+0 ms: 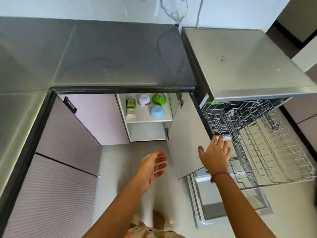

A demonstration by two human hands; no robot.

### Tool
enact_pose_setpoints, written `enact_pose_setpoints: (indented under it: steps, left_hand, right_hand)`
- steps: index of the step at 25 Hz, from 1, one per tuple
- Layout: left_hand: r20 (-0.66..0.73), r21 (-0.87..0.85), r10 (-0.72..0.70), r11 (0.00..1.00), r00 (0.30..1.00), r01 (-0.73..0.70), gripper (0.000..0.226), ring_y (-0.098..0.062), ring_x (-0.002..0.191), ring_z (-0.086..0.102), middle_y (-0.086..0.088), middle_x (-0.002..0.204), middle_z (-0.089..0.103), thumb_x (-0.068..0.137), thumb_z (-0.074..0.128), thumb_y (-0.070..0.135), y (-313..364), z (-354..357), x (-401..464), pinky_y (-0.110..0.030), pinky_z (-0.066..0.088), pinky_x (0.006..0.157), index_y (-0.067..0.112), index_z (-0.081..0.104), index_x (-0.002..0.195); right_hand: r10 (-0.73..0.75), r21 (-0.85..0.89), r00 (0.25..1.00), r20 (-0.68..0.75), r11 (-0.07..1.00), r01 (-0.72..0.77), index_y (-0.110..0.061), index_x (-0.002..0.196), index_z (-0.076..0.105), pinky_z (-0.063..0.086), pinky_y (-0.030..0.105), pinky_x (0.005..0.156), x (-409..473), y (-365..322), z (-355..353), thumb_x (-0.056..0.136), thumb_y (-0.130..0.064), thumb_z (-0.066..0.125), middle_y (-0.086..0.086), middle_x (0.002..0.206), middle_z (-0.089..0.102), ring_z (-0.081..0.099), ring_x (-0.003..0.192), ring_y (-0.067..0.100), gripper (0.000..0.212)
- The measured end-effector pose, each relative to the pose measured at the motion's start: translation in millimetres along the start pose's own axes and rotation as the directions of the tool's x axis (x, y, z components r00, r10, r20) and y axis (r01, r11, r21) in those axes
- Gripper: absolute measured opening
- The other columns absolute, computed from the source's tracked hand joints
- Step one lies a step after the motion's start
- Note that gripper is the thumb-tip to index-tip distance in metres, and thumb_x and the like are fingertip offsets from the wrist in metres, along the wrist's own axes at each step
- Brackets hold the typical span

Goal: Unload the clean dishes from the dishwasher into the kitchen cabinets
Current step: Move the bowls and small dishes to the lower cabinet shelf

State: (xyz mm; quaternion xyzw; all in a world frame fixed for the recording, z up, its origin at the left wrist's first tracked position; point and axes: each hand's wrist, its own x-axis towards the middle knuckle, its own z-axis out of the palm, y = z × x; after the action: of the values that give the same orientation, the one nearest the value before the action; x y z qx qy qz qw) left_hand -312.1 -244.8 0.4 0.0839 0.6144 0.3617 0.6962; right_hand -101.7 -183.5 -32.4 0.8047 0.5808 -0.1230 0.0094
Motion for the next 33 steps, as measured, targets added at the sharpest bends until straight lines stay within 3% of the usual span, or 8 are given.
enact_pose_setpoints:
  steps: [3,7,12,15,21,25,30,33]
  left_hand:
    - [-0.012,0.012,0.012,1.0,1.0,-0.011,0.024,-0.026,0.104,0.064,-0.008,0.11,0.069,0.097,0.05,0.024,-1,-7,-12,-0.036,0.051,0.088,0.012,0.064,0.111]
    - [-0.026,-0.05,-0.023,0.999,0.999,0.022,0.023,-0.024,0.096,0.064,-0.011,0.112,0.068,0.097,0.05,0.02,2,-20,-14,-0.032,0.051,0.08,0.01,0.063,0.113]
    - [0.081,-0.034,-0.231,0.972,0.97,0.234,0.024,-0.022,0.077,0.062,-0.012,0.096,0.067,0.093,0.055,0.029,4,-22,4,-0.03,0.05,0.068,0.006,0.061,0.098]
    - [0.165,-0.128,-0.265,0.949,0.95,0.287,0.038,-0.025,0.077,0.057,-0.015,0.09,0.058,0.09,0.054,0.039,31,-35,23,-0.031,0.046,0.069,0.003,0.059,0.081]
    - [0.109,-0.467,-0.162,0.862,0.981,0.195,0.062,-0.036,0.111,0.059,-0.023,0.111,0.063,0.088,0.059,0.05,116,-78,64,-0.041,0.045,0.104,-0.008,0.053,0.107]
    - [0.196,-0.62,-0.172,0.741,0.965,0.258,0.078,-0.041,0.104,0.063,-0.027,0.115,0.061,0.071,0.074,0.055,158,-88,87,-0.045,0.05,0.097,-0.003,0.051,0.117]
    - [0.194,-0.644,-0.123,0.732,0.973,0.221,0.087,-0.041,0.107,0.06,-0.026,0.117,0.06,0.064,0.078,0.059,206,-92,119,-0.05,0.047,0.1,0.003,0.049,0.124]
    - [0.17,-0.644,-0.095,0.743,0.981,0.183,0.085,-0.041,0.107,0.059,-0.024,0.117,0.059,0.067,0.077,0.057,233,-91,131,-0.051,0.047,0.098,0.003,0.049,0.125]
  right_hand:
    - [0.058,0.161,0.998,0.021,0.985,-0.061,-0.003,0.147,0.024,0.034,0.049,0.105,8,-3,8,0.097,-0.034,0.045,0.023,0.141,0.039,0.04,0.13,0.039,0.062]
    - [-0.033,0.313,0.999,0.034,0.95,0.02,-0.004,0.117,0.055,0.054,0.043,0.075,16,-5,1,0.099,-0.022,0.041,0.018,0.093,0.066,0.062,0.082,0.033,0.029]
    - [-0.109,0.412,0.977,0.181,0.911,0.026,-0.008,0.092,0.063,0.055,0.043,0.074,13,-73,9,0.09,-0.023,0.058,0.019,0.091,0.069,0.067,0.085,0.036,0.016]
    - [-0.11,0.652,0.956,0.273,0.751,-0.1,-0.016,0.071,0.055,0.06,0.046,0.066,11,-134,19,0.089,-0.017,0.063,0.019,0.085,0.069,0.071,0.073,0.034,0.02]
    - [-0.08,0.8,0.933,0.351,0.543,-0.254,-0.001,0.092,0.066,0.061,0.04,0.072,28,-238,26,0.092,-0.014,0.061,0.017,0.092,0.072,0.072,0.072,0.026,0.014]
    - [-0.009,0.805,0.929,0.369,0.502,-0.315,-0.007,0.08,0.068,0.059,0.044,0.08,40,-260,34,0.091,-0.02,0.063,0.017,0.095,0.073,0.072,0.08,0.028,0.017]
    - [-0.028,0.87,0.889,0.457,0.22,-0.44,-0.007,0.091,0.068,0.053,0.03,0.056,51,-297,14,0.085,-0.057,0.058,0.009,0.091,0.073,0.071,0.085,0.023,0.052]
    - [-0.088,0.868,0.864,0.496,0.078,-0.49,-0.006,0.098,0.068,0.059,0.034,0.064,66,-322,9,0.073,-0.064,0.067,0.012,0.096,0.074,0.072,0.086,0.025,0.063]
